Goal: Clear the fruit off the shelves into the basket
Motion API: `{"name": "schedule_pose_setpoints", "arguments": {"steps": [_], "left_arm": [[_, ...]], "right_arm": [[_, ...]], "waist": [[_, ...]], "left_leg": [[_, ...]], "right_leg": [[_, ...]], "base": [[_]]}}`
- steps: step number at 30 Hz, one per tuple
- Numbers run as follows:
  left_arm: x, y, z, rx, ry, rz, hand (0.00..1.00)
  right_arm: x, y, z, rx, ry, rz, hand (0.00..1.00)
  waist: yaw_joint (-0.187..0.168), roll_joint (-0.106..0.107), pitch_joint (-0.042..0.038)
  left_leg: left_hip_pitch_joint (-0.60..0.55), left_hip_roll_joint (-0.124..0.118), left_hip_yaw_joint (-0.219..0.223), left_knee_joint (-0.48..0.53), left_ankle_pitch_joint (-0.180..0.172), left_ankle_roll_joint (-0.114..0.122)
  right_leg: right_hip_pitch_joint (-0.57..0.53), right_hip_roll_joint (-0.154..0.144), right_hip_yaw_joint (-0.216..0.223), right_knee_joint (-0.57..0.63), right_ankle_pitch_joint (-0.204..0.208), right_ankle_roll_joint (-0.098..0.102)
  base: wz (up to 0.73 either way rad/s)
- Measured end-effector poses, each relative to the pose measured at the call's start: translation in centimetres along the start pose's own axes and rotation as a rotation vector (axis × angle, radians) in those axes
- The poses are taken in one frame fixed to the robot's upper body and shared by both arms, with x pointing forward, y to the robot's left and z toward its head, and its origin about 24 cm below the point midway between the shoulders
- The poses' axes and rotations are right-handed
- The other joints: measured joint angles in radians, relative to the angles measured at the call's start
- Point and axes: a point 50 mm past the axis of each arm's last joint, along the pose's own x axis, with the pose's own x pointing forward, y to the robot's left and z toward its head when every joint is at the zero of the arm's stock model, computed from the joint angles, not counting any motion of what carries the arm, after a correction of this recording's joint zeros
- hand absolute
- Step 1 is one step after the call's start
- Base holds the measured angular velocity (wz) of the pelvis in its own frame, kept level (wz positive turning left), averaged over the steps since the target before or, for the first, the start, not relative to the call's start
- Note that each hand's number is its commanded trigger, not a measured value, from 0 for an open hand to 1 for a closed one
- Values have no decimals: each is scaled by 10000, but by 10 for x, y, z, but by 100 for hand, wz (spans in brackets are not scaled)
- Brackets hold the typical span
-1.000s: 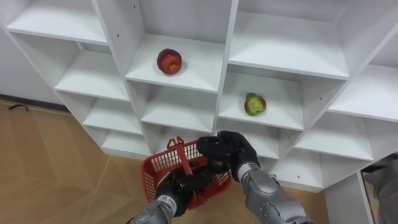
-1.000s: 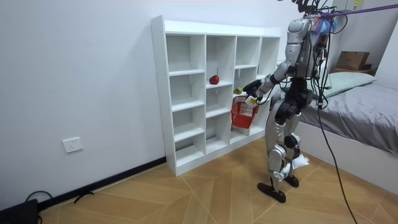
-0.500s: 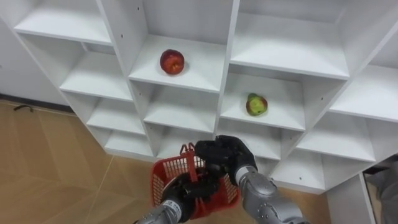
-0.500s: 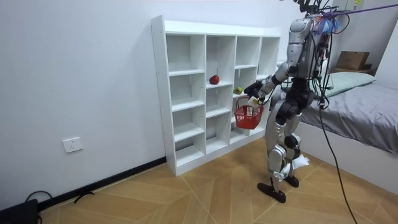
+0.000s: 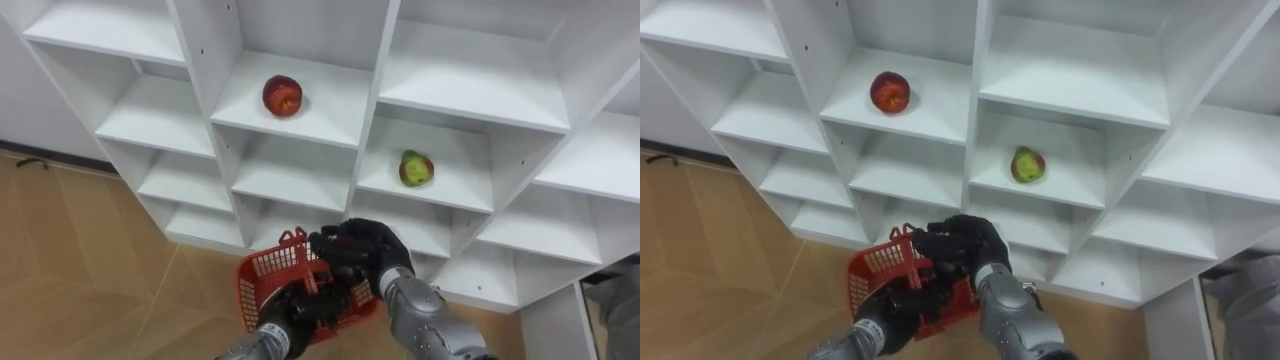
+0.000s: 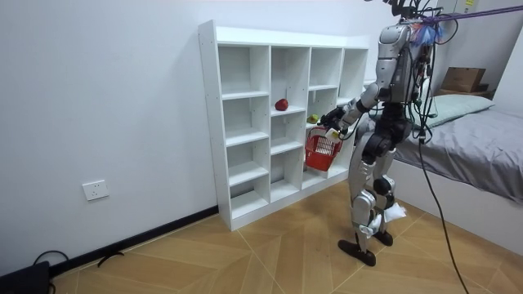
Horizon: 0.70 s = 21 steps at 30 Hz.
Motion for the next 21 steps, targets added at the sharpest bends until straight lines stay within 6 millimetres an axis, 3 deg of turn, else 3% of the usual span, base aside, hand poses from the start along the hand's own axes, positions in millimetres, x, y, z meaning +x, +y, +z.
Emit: {"name": "schedule_pose_setpoints", "arguments": {"steps": [21], "left_arm": [[-1,4,1,37,-24,93,100]], "right_arm": [[3,-13,-6,-652,330,-296,0]], "waist": [[85,20,-26]], "left_leg": [[-141,-3,-107,56,5,9]], "right_leg": [[-78,-13,-169,41,8,-7]], "base": [[1]]}}
